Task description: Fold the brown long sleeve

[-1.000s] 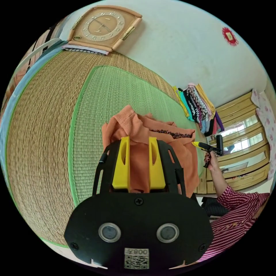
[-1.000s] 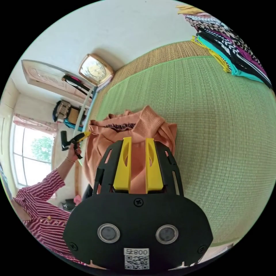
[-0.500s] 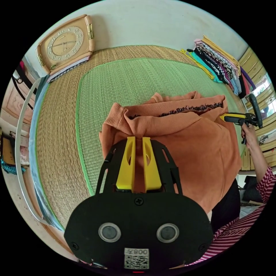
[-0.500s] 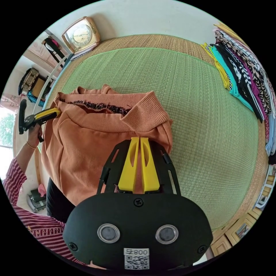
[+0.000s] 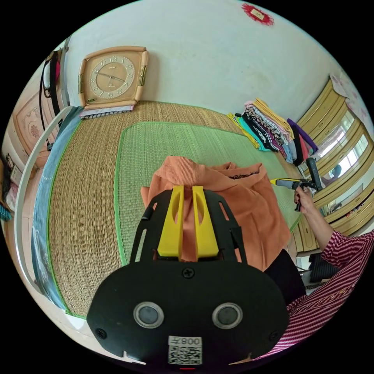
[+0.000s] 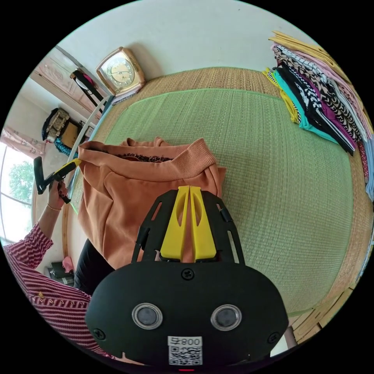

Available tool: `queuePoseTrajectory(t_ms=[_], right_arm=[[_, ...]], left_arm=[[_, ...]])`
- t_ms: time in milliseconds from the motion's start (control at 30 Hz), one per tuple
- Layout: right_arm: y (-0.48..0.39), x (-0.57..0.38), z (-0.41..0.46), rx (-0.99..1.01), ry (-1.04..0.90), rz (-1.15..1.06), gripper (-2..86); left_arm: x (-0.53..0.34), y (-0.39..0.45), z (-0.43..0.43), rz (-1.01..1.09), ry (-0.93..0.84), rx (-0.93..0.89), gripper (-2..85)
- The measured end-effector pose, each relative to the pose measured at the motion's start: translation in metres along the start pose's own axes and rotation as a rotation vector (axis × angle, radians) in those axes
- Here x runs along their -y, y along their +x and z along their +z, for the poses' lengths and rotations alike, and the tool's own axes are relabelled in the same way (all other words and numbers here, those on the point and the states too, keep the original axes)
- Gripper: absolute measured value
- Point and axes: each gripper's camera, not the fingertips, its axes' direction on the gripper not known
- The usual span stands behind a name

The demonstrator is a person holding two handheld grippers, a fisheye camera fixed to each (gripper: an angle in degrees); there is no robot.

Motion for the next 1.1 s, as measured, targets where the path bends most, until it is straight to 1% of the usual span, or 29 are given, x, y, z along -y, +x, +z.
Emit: queuePoseTrajectory(t_ms=[67, 167, 200, 267, 333, 367, 467, 533, 733, 867, 1100], right_arm=[[0.000, -0.004, -0.006, 0.016, 0.023, -0.008, 1.0], [0.001, -0.003, 0.004, -0.015, 0.023, -0.012, 2.4], [0.001, 0.000, 0.013, -0.034, 0.012, -0.004, 4.5], [-0.002, 0.006, 0.032, -0.066, -0.028, -0.020, 7.5], [-0.006, 0.014, 0.071, -0.120, -0.138, -0.038, 9.7], [-0.007, 0.015, 0.080, -0.130, -0.164, -0.045, 9.4], [-0.018, 0.013, 0.095, -0.287, -0.154, -0.056, 5.8], [-0.020, 0.009, 0.099, -0.316, -0.148, -0.072, 5.3], [0.000, 0.003, 0.091, -0.221, -0.139, -0.033, 1.5], [0.002, -0.003, 0.083, -0.211, -0.124, -0.029, 0.6], [0.005, -0.026, 0.009, -0.107, 0.030, -0.014, 0.1]], left_arm=[[-0.003, -0.002, -0.002, -0.002, 0.006, -0.012, 3.0], [-0.006, -0.004, 0.008, -0.004, -0.027, -0.008, 3.1], [-0.007, -0.004, 0.009, -0.006, -0.029, -0.008, 3.2], [-0.008, -0.006, 0.013, -0.014, -0.030, -0.011, 3.1], [-0.009, -0.008, 0.016, -0.018, -0.033, -0.016, 3.2], [-0.009, -0.009, 0.017, -0.018, -0.041, -0.016, 3.2], [-0.011, -0.012, 0.018, -0.013, -0.051, -0.018, 3.1], [-0.012, -0.014, 0.018, -0.015, -0.052, -0.019, 3.1], [-0.015, -0.021, 0.009, -0.026, -0.044, -0.034, 3.3], [-0.014, -0.026, -0.004, -0.033, -0.027, -0.051, 3.3], [-0.015, -0.033, -0.034, -0.048, 0.033, -0.095, 3.6]])
